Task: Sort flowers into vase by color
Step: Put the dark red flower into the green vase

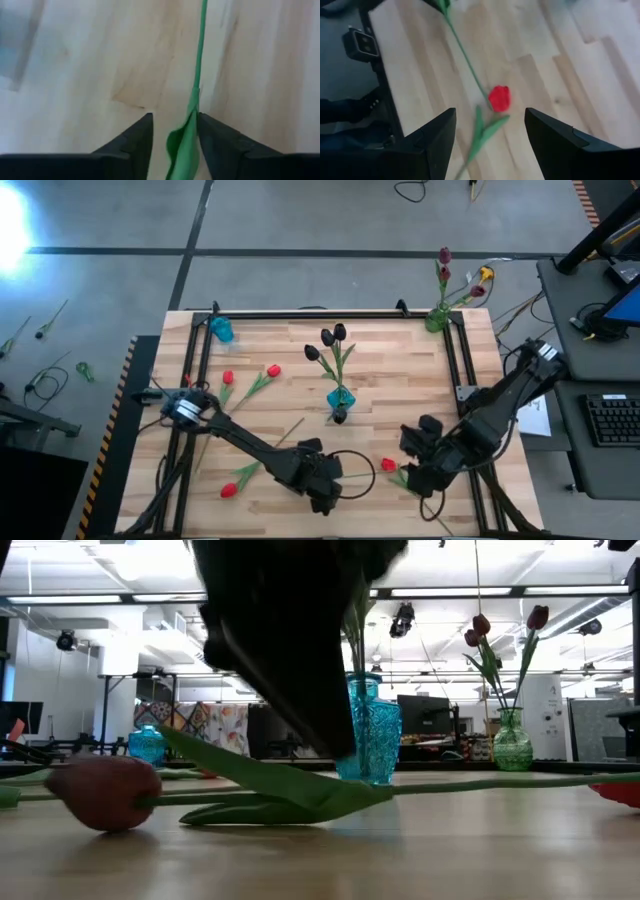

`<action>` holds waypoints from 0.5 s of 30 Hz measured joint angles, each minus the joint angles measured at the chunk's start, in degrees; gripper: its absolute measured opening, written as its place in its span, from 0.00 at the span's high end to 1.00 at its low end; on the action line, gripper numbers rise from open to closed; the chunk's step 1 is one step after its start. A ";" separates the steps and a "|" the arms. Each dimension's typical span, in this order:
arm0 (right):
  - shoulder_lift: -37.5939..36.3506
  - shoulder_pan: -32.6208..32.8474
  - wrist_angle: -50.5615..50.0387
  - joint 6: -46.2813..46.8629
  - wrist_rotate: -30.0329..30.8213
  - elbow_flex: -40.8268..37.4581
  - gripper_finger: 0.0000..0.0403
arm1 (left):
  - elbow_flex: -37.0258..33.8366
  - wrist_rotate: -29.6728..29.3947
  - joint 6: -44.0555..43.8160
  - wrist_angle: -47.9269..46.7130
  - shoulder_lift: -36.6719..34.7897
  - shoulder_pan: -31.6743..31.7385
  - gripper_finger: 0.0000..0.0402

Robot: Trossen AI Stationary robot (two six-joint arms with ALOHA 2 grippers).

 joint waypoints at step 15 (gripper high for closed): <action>12.02 2.62 15.93 -5.71 1.57 0.05 0.43 | -1.64 -10.62 -5.43 -9.42 -12.37 -11.97 0.60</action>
